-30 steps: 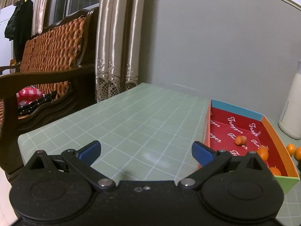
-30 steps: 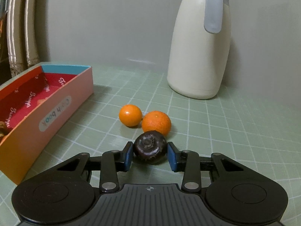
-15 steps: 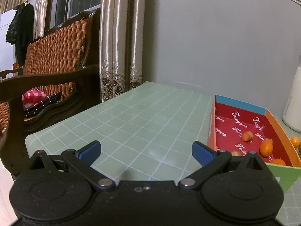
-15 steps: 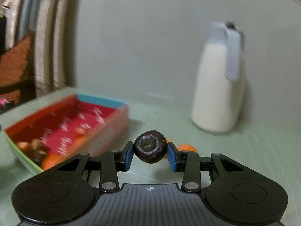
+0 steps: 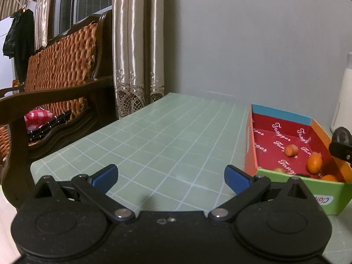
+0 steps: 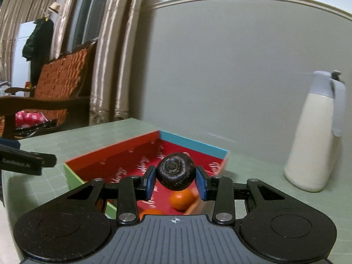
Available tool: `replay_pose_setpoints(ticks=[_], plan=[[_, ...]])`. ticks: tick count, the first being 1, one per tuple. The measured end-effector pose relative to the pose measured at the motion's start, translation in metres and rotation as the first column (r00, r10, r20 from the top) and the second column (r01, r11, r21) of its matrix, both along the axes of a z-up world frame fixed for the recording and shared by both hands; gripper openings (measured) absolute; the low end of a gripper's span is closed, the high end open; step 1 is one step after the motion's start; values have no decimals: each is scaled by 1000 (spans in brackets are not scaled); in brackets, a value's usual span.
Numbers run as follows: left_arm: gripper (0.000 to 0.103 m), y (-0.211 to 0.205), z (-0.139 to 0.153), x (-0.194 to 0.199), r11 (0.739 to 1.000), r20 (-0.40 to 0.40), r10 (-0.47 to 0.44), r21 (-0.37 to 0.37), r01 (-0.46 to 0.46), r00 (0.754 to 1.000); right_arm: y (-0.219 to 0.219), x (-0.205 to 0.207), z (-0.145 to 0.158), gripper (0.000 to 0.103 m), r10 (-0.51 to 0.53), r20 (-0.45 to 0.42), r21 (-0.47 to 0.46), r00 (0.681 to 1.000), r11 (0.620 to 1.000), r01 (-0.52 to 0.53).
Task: Organize fruits
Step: 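Carry the chestnut into the box and open the right tool, then lower the left tool onto the larger mandarin and close it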
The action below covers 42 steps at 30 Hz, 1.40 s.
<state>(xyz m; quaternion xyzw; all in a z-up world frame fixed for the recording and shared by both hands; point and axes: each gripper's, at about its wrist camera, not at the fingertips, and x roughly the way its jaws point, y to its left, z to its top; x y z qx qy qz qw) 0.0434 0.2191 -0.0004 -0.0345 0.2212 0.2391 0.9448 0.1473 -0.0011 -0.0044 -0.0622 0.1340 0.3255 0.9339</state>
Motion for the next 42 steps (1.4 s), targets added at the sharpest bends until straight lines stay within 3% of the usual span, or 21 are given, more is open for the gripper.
replay_pose_setpoints(ticks=[2,4,5,6,11,16,21,25,28,34,42], plan=[[97,2,0,0,1000,-1,3,0,-3,1000,5,-2,-1,39,30,11,7,999,1000,-30],[97,4,-1,-1,1000,-1,9,-5,-9,1000,12,-8,-2,68,22,55,-16,998,1000,-21],[97,5,-1,-1,1000,0,11,-9,-11,1000,11,-12,-2,101,3,97,-2,995,1000,-3],[97,5,0,-1,1000,3,11,-13,-11,1000,8,-13,-2,103,7,124,26,992,1000,-11],[97,0,2,-1,1000,9,-3,-13,3,1000,-11,-9,1,103,-90,134,87,987,993,79],[97,-5,4,-1,999,34,-32,-42,33,999,-44,6,4,103,-209,67,142,976,970,198],[97,-19,6,3,1000,41,-27,-7,27,999,-77,14,6,103,-281,-8,172,960,945,278],[97,-23,10,2,999,76,-26,-28,28,997,-96,14,10,103,-307,-12,169,951,937,305],[97,-33,14,3,1000,93,-14,13,13,996,-108,12,12,103,-319,-6,153,948,936,316],[97,-50,15,11,998,112,-58,-19,60,992,-127,10,13,103,-336,2,134,942,933,333],[97,-98,14,26,990,125,-141,14,140,982,-163,7,14,103,-385,10,108,923,918,382]])
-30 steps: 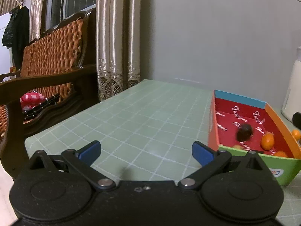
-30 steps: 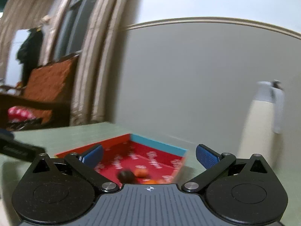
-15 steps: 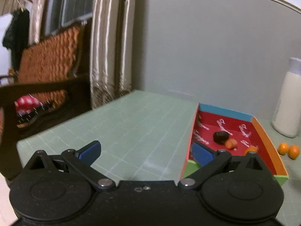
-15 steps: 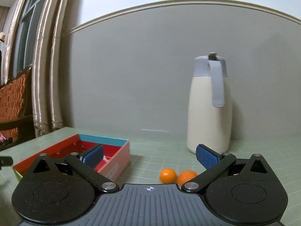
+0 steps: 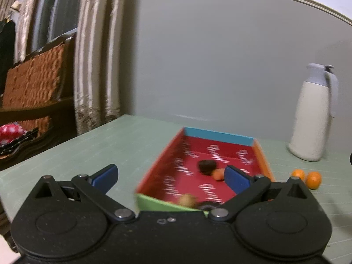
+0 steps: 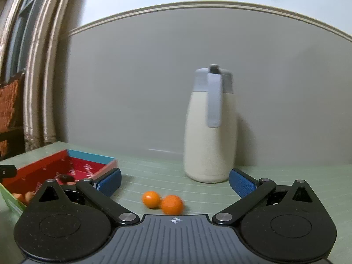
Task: Organize fruits
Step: 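Lower the left tool onto the larger mandarin and close it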
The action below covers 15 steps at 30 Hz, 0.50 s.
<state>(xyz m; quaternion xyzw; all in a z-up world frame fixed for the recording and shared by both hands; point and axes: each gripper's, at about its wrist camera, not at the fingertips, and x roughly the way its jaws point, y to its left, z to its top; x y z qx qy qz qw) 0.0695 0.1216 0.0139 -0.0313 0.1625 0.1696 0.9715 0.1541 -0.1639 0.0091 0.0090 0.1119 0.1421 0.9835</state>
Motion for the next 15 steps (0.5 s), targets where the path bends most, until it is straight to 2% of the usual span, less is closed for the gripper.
replay_pose_setpoints(ticks=[6,12,15], plan=[[97,-46,-2,16,994,-4,-106,-4,106,994,-37,2,-1,103,-65,-15,-7,998,998,65],[97,-90,-6,39,981,-18,-192,-23,192,981,-75,11,-8,103,-153,-80,-24,985,988,151],[95,-112,-11,52,967,-45,-254,-17,253,966,-96,18,-13,103,-211,-112,-41,971,977,208]])
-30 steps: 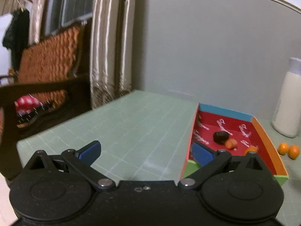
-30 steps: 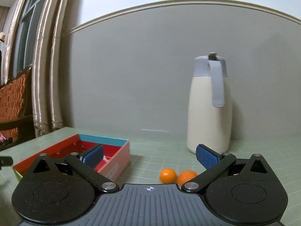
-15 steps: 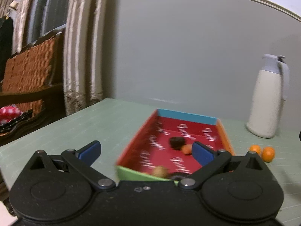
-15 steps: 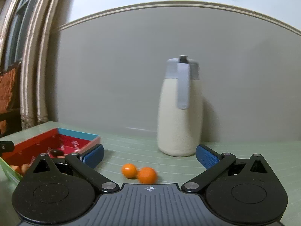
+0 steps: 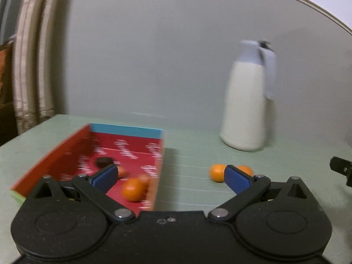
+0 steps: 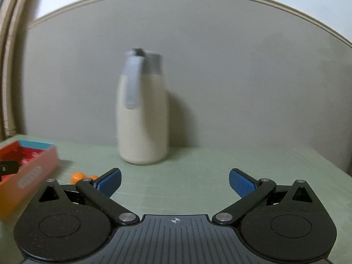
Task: Organize fruits
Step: 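Lower the left tool onto the larger mandarin and close it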
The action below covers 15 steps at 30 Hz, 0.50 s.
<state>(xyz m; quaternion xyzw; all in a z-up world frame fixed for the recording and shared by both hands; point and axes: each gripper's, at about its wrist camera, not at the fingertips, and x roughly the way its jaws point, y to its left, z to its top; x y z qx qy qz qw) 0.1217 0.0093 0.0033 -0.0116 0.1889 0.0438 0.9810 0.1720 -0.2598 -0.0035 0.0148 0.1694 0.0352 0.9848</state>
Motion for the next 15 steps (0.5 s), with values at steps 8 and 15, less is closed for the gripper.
replay_pose_setpoints(ticks=[8,15], plan=[[66,-51,-19,42,992,-110,-121,4,122,987,-41,22,-11,103,-96,-57,26,994,995,97],[53,-85,-35,79,983,-187,-170,29,179,967,-61,44,-22,103,-121,-100,11,988,992,123]])
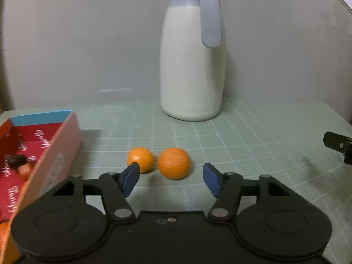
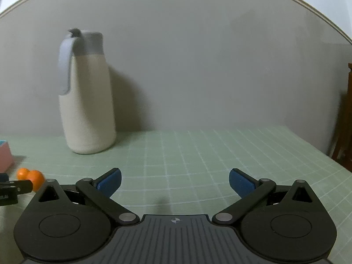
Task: Organize fruits
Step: 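Lower the left tool onto the larger mandarin and close it, then carry the mandarin into the box and open the left tool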
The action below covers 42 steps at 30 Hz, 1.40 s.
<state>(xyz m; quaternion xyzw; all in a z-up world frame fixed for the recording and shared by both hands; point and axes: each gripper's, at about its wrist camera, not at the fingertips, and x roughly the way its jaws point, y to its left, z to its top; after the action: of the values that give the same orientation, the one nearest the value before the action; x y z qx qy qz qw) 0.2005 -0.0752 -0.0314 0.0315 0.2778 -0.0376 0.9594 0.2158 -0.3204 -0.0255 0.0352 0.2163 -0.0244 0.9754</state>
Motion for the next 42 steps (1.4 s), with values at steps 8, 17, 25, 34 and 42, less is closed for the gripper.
replay_pose_setpoints(ticks=[8,17,25,34,42], plan=[[46,-7,-13,27,1000,-61,8,15,-7,998,-20,23,-5,103,-27,-32,28,999,999,28],[29,-4,-12,28,1000,-55,12,14,-11,998,-23,28,-6,103,-18,-36,39,999,999,19],[28,-3,-5,14,1000,-25,-14,16,14,1000,-18,28,-9,103,-14,-61,33,998,999,16],[28,17,17,-8,1000,53,-13,1,13,999,7,27,-8,103,32,-60,7,998,999,-31],[28,65,43,-40,997,134,76,-7,-76,988,36,26,-6,103,70,-59,10,996,997,-70]])
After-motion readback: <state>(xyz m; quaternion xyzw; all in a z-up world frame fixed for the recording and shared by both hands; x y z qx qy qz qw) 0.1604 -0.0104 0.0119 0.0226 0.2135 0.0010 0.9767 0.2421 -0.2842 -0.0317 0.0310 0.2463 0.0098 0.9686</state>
